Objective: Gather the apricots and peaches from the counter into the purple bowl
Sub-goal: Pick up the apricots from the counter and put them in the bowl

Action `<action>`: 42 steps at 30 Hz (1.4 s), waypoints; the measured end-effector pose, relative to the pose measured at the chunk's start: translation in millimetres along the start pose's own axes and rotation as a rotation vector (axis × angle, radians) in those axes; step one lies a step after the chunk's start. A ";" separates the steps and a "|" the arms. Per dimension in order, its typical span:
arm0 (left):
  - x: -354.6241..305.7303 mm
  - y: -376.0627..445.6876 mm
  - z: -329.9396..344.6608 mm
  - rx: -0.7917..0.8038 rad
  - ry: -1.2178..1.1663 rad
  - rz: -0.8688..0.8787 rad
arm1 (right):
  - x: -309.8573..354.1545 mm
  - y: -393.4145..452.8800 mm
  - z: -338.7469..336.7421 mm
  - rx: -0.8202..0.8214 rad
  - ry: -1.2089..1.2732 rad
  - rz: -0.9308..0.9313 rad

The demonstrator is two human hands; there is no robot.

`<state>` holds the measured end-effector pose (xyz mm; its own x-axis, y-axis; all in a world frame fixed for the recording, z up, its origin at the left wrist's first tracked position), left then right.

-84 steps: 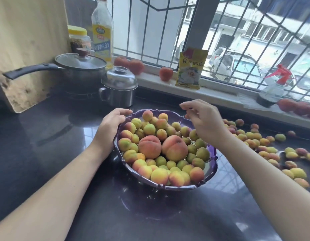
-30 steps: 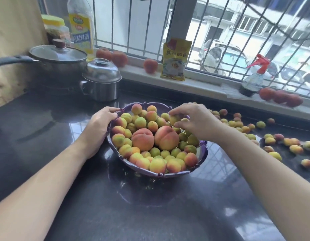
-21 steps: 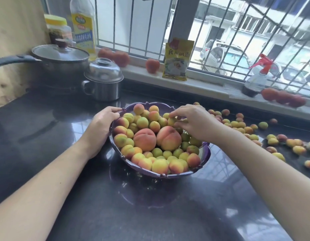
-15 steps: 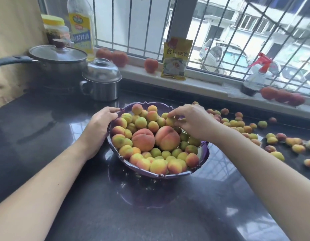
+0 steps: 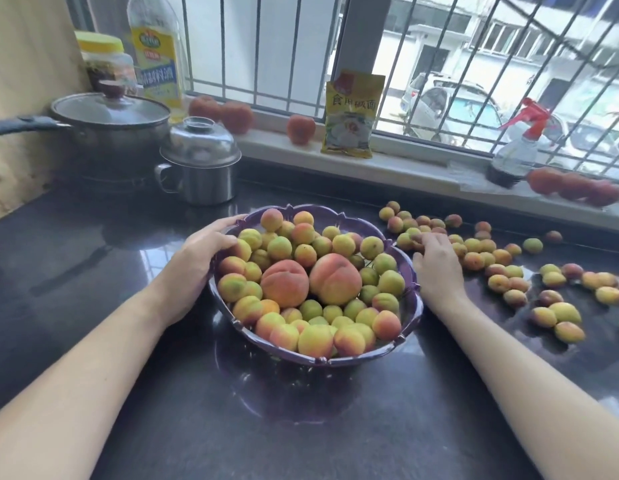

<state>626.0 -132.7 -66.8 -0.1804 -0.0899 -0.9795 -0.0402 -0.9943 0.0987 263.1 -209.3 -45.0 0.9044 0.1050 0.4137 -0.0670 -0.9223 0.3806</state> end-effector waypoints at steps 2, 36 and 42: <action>0.9 0.4 -1.8 -0.018 -0.006 0.007 | 7.2 8.1 7.8 0.018 -0.082 -0.031; -4.2 1.6 -2.3 -0.001 -0.015 0.051 | 0.0 8.9 2.2 0.114 0.374 0.077; -2.9 1.0 -2.1 0.001 -0.016 0.039 | 66.5 -12.0 -71.4 0.074 0.697 0.012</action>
<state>628.5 -133.6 -64.3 -0.1971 -0.1278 -0.9720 -0.0338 -0.9900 0.1370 293.9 -164.7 37.0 0.4210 0.2859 0.8608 -0.0241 -0.9452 0.3257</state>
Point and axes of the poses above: each hand's wrist, its own y-axis towards the middle knuckle, its own z-axis out of the palm, x = y × z, the point moved 9 cm from there along y, towards the middle knuckle, and after that the axes turned 2 degrees about x, right-handed, at the moved point
